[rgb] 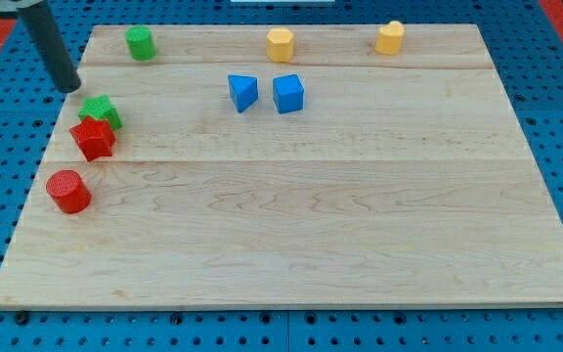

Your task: Separate the red star and green star from each other

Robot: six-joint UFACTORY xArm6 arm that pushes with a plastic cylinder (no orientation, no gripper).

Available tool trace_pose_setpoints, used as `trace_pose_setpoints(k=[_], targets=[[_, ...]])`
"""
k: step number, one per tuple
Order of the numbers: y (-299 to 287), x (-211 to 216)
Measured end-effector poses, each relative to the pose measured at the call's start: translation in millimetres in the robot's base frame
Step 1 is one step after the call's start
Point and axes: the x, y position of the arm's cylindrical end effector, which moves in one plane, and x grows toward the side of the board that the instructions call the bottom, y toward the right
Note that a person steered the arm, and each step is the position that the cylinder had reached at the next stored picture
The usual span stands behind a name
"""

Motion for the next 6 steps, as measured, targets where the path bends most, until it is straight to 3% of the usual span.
trace_pose_setpoints(k=[3, 4, 5, 6], targets=[[21, 90], [59, 95], [147, 95], [163, 93]])
